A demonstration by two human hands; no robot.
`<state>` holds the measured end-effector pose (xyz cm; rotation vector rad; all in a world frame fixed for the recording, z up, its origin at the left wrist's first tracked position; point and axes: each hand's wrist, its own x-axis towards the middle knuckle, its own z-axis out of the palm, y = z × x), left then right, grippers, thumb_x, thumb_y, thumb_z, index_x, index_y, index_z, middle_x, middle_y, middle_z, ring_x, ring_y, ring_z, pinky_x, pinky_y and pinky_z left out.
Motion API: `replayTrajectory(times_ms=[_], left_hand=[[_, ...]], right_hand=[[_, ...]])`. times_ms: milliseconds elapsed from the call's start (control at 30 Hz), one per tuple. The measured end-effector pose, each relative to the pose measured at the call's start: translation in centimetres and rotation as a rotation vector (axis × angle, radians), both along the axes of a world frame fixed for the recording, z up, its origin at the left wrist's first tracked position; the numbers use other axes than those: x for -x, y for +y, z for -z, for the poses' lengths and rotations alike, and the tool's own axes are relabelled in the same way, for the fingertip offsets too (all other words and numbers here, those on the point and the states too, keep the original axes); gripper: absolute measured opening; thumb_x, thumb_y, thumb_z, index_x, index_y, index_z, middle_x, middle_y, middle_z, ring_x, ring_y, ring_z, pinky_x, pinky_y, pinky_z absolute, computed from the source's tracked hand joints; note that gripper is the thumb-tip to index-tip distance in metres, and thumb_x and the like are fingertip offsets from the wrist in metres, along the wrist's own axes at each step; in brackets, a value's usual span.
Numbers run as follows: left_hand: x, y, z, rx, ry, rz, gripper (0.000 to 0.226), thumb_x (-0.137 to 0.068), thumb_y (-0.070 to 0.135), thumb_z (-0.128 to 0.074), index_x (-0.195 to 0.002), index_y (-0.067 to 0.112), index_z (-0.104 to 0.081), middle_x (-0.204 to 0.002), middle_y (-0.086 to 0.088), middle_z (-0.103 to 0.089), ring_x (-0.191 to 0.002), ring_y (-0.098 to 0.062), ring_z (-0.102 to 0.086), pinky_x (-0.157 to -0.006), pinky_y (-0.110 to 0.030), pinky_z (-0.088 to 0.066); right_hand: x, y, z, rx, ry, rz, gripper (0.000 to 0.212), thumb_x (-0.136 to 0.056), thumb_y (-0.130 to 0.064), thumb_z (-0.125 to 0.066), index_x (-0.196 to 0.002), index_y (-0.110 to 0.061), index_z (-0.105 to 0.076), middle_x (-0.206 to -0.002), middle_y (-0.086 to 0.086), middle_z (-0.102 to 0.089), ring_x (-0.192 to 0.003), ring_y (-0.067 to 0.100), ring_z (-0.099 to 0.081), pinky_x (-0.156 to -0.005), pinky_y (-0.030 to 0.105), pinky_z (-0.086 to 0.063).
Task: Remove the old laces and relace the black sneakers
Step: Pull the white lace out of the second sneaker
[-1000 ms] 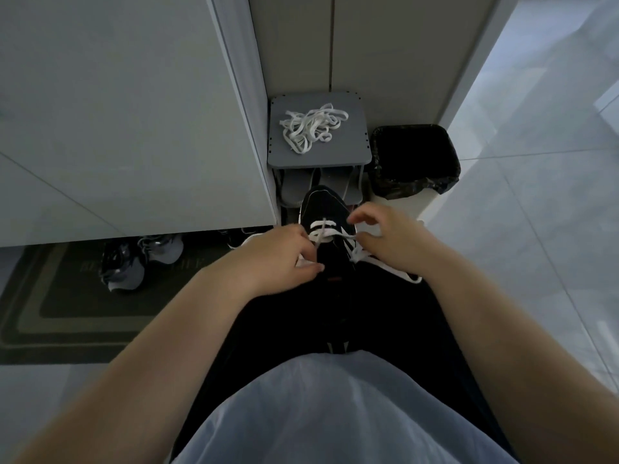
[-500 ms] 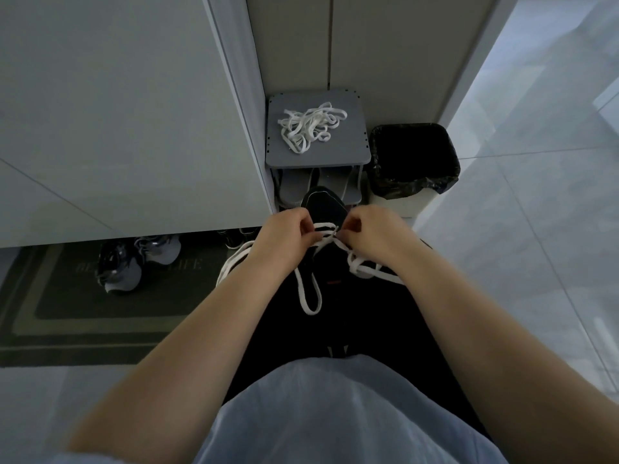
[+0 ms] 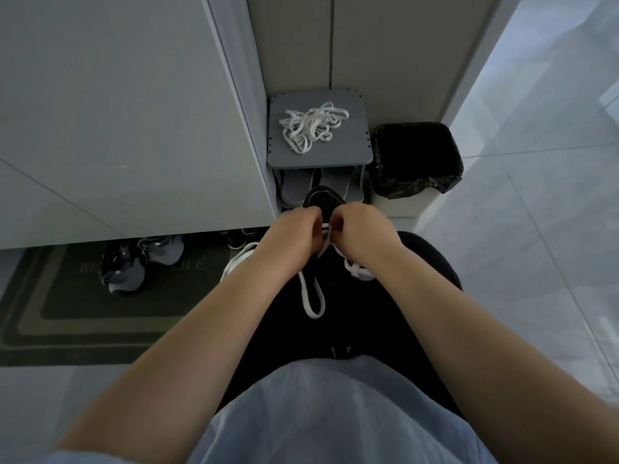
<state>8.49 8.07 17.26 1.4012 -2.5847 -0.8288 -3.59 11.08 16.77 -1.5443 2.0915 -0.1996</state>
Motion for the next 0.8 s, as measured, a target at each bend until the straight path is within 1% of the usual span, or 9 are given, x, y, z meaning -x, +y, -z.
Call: replayTrajectory(times_ms=[67, 167, 267, 367, 467, 533, 600, 700, 800], left_hand=[[-0.3, -0.2, -0.5, -0.048, 0.065, -0.005, 0.007, -0.088, 0.014, -0.057, -0.085, 0.010, -0.051, -0.082, -0.004, -0.055, -0.075, -0.021, -0.052, -0.063, -0.030, -0.039], [-0.6, -1.0, -1.4, -0.111, 0.037, 0.022, 0.022, -0.087, 0.018, -0.060, -0.074, 0.022, -0.043, -0.073, 0.006, -0.049, -0.067, -0.012, -0.048, -0.056, -0.024, -0.035], [-0.6, -2.1, -2.4, -0.264, -0.003, 0.052, 0.018, -0.087, 0.017, -0.057, -0.077, 0.025, -0.044, -0.078, 0.004, -0.056, -0.070, -0.013, -0.052, -0.060, -0.026, -0.037], [-1.0, -2.6, -3.4, -0.480, 0.020, 0.058, 0.010, -0.084, 0.017, -0.057, -0.085, 0.024, -0.049, -0.076, 0.004, -0.061, -0.069, -0.012, -0.054, -0.063, -0.027, -0.039], [-1.9, -3.0, -4.0, -0.405, -0.155, 0.136, 0.014, -0.083, 0.020, -0.061, -0.093, 0.019, -0.050, -0.069, 0.006, -0.054, -0.061, -0.012, -0.048, -0.058, -0.026, -0.036], [-2.6, -3.3, -4.3, -0.303, -0.237, 0.157, 0.018, -0.082, 0.017, -0.061, -0.096, 0.017, -0.048, -0.069, 0.006, -0.053, -0.058, -0.009, -0.047, -0.054, -0.025, -0.035], [-3.2, -3.6, -4.2, -0.232, -0.221, 0.142, 0.019, -0.082, 0.013, -0.060, -0.095, 0.018, -0.047, -0.075, 0.005, -0.055, -0.061, -0.009, -0.048, -0.055, -0.024, -0.036], [-3.0, -3.5, -3.1, -0.189, 0.018, 0.094, 0.019, -0.083, 0.006, -0.057, -0.087, 0.021, -0.046, -0.078, 0.000, -0.054, -0.066, -0.014, -0.047, -0.061, -0.024, -0.039], [-2.1, -2.6, -1.8, -0.234, 0.275, 0.032, 0.036, -0.080, -0.009, -0.047, -0.068, 0.024, -0.051, -0.076, -0.002, -0.050, -0.070, -0.010, -0.050, -0.070, -0.027, -0.046]], right_hand=[[0.7, 0.2, -0.8, 0.024, -0.085, -0.013, 0.013, -0.088, -0.013, -0.052, -0.085, -0.016, -0.064, -0.084, 0.003, -0.062, -0.078, 0.020, -0.059, -0.063, 0.028, -0.042], [1.4, 0.3, -1.7, 0.031, -0.239, -0.047, 0.010, -0.089, -0.018, -0.057, -0.083, -0.020, -0.064, -0.079, -0.003, -0.061, -0.079, 0.017, -0.058, -0.064, 0.026, -0.044], [1.7, 0.3, -2.2, -0.041, -0.289, -0.101, 0.019, -0.088, -0.024, -0.059, -0.069, -0.022, -0.060, -0.072, -0.002, -0.062, -0.069, 0.017, -0.056, -0.063, 0.028, -0.043], [2.6, 0.2, -3.6, -0.151, -0.357, -0.116, 0.023, -0.089, -0.034, -0.058, -0.080, -0.013, -0.064, -0.071, 0.000, -0.062, -0.064, 0.016, -0.052, -0.061, 0.030, -0.040], [4.6, 0.7, -4.5, -0.169, -0.476, 0.000, 0.022, -0.086, -0.039, -0.063, -0.078, -0.019, -0.058, -0.070, -0.003, -0.056, -0.062, 0.009, -0.047, -0.057, 0.024, -0.036], [5.7, 1.5, -4.3, -0.149, -0.636, 0.078, 0.020, -0.082, -0.033, -0.069, -0.075, -0.019, -0.056, -0.066, -0.003, -0.053, -0.054, 0.005, -0.043, -0.055, 0.021, -0.033], [6.0, 2.2, -3.4, -0.081, -0.733, 0.108, 0.012, -0.080, -0.024, -0.072, -0.077, -0.018, -0.061, -0.066, -0.003, -0.058, -0.051, 0.002, -0.046, -0.057, 0.018, -0.034], [5.6, 2.8, -2.3, 0.085, -0.632, 0.061, 0.007, -0.080, -0.016, -0.072, -0.086, -0.020, -0.072, -0.073, -0.001, -0.059, -0.056, 0.000, -0.048, -0.062, 0.012, -0.039], [4.7, 2.7, -1.4, 0.171, -0.342, -0.078, 0.011, -0.083, -0.017, -0.070, -0.093, -0.021, -0.073, -0.081, -0.010, -0.054, -0.059, -0.002, -0.046, -0.058, 0.005, -0.036]])
